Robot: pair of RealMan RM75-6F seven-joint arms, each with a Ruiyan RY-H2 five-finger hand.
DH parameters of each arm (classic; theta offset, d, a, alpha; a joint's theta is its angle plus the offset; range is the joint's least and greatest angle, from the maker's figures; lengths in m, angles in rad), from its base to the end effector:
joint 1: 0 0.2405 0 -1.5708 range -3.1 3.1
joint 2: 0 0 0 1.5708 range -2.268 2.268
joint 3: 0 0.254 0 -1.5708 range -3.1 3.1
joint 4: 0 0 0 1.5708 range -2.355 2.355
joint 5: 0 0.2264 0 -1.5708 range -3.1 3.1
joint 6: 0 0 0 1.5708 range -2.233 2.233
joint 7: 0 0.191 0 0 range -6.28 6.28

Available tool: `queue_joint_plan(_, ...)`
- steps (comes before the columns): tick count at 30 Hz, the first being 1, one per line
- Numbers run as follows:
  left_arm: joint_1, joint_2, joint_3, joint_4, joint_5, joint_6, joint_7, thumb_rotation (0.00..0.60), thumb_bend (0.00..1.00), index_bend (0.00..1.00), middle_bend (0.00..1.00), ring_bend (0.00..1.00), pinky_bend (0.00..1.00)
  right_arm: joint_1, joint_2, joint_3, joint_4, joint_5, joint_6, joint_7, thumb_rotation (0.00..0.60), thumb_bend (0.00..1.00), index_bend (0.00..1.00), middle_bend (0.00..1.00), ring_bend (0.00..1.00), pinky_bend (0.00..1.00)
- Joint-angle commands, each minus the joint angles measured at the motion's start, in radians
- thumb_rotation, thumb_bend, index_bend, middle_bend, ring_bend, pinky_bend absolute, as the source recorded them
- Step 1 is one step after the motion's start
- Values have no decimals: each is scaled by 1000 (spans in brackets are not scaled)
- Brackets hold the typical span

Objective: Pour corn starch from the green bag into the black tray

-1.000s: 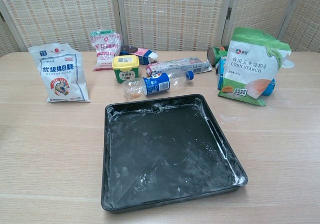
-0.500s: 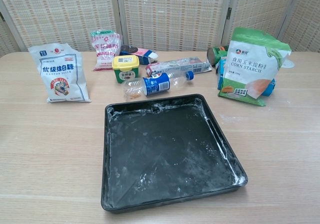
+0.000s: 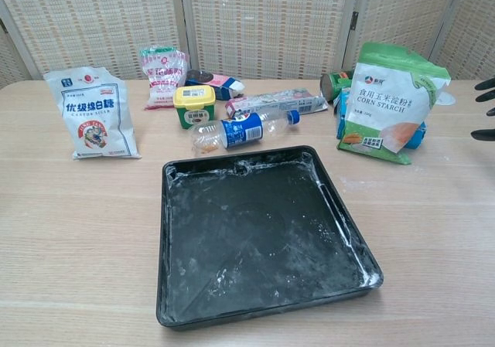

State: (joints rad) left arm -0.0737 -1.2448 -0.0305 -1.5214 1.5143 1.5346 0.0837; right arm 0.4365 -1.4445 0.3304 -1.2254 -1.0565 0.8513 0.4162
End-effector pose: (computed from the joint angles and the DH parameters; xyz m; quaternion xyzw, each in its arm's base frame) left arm -0.3188 0.2216 0.1143 -0.5987 -0.3656 -0.3821 0.6016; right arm -0.3317 -0.3954 0.0476 0.4223 -0.6422 0.4456 0.4589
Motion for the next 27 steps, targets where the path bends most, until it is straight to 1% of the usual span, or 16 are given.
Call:
queue_joint_plan(1, 0, 0, -1, 0, 1, 2, -1, 600, 435, 204, 131, 133, 0, 29, -25, 21, 46, 19, -34, 27, 600, 219, 156, 187, 207, 151)
queue_joint_plan(5, 1, 0, -2, 2, 1, 1, -5, 600, 435, 205, 131, 134, 0, 59, -43, 36, 95, 39, -70, 30, 600, 219, 158, 185, 211, 156)
queue_joint_plan(8, -2, 1, -2, -1, 4, -3, -2, 600, 434, 205, 131, 135, 0, 90, -60, 70, 118, 63, -101, 61, 600, 219, 158, 183, 212, 156)
queue_joint_plan(11, 0, 4, -4, -6, 8, 4, -2, 600, 435, 205, 131, 135, 0, 126, -75, 89, 146, 71, -137, 73, 600, 219, 158, 183, 216, 156)
queue_joint_plan(20, 15, 15, -2, -6, -4, 12, -6, 600, 435, 205, 131, 136, 0, 218, -124, 108, 218, 70, -216, 81, 600, 219, 158, 182, 248, 176)
queue_joint_plan(24, 19, 16, -2, -6, -6, 15, -7, 600, 435, 206, 131, 136, 0, 233, -151, 111, 238, 56, -227, 114, 600, 219, 186, 204, 281, 205)
queue_joint_plan(27, 21, 18, -4, -5, -10, 16, -8, 600, 435, 206, 131, 136, 0, 225, -159, 107, 228, 30, -232, 166, 600, 219, 215, 220, 298, 224)
